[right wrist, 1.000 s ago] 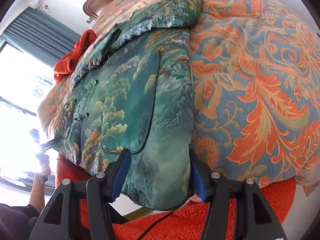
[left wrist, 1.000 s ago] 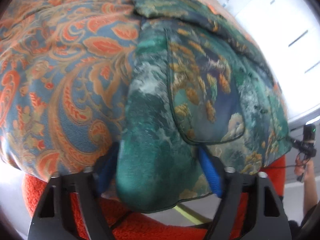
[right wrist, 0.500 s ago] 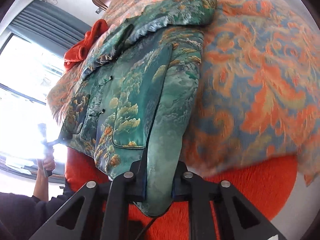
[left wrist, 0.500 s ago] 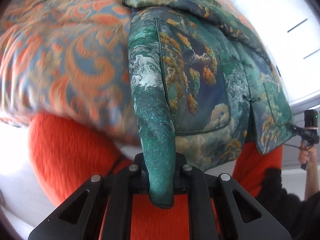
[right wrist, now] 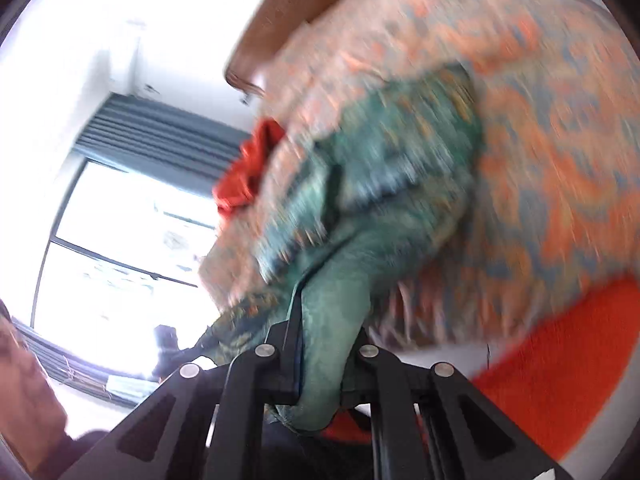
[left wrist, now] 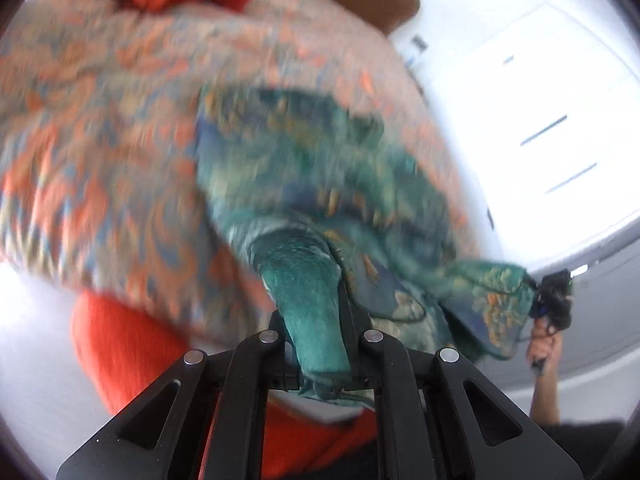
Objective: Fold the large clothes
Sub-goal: 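Fold the held hem over the jacket body with both grippers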
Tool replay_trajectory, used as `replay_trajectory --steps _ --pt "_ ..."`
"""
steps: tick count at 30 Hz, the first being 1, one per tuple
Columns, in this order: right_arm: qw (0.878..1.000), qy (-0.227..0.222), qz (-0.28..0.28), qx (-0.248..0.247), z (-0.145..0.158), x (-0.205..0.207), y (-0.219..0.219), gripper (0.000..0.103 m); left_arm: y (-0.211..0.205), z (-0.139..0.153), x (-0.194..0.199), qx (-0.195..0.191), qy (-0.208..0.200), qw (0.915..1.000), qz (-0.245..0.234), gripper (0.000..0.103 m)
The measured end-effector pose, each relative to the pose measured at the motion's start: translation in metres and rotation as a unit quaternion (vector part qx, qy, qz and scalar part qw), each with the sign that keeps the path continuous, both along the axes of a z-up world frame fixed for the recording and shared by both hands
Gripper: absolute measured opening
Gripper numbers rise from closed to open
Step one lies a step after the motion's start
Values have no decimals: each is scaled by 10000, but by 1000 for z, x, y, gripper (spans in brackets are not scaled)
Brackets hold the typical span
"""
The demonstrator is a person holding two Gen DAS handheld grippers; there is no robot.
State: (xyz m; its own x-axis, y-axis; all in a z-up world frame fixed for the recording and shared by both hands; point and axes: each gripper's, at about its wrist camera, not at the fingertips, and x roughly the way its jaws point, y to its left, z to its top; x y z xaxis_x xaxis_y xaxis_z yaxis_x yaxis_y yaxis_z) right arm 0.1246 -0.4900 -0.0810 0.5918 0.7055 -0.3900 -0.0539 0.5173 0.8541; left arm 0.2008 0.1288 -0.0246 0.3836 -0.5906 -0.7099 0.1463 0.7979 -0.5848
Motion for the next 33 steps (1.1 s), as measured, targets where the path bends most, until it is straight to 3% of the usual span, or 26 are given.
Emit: replay_trajectory --steps 3,6,10,13,16,18,19,21,22,24,27,30,33 --pt "9989 -359 -280 140 14 60 -14 11 0 3 71 31 -295 9994 191 9" --pt "9972 -410 -609 159 10 130 -23 11 -22 -17 134 190 -232 9990 342 9" --pt "9955 -92 -938 100 -20 218 -29 11 -42 -51 182 678 16 9962 552 10" --pt "9925 203 -1204 10 -48 259 -31 11 -57 -77 207 1005 114 9923 720 16" --pt "9884 781 -1244 373 -82 284 -41 19 -57 -88 214 852 395 9926 776 25" --pt "9797 1072 -1342 1030 -105 292 -49 29 -47 -83 219 346 520 9948 809 52" --pt "9737 1056 -1424 1431 -111 290 -54 40 -39 -78 220 9 525 9950 849 59" --pt "9594 919 -1614 2124 -112 284 -65 62 -16 -59 220 -305 289 9919 1202 91" --pt "9556 851 -1659 2282 -109 283 -70 73 -7 -50 218 -341 152 9898 1375 95" --pt "9534 614 -1804 2338 -94 275 -83 76 12 -38 214 -392 3 9882 1480 96" --pt "9693 252 -1770 1686 -60 268 -93 76 22 -36 200 -276 -233 9930 1125 97" --pt "9904 307 -1347 -12 -29 268 -78 77 0 -51 186 186 -394 9988 239 98" --pt "9838 291 -727 -1616 -21 270 -40 77 -35 -78 183 897 -266 9953 -241 98"
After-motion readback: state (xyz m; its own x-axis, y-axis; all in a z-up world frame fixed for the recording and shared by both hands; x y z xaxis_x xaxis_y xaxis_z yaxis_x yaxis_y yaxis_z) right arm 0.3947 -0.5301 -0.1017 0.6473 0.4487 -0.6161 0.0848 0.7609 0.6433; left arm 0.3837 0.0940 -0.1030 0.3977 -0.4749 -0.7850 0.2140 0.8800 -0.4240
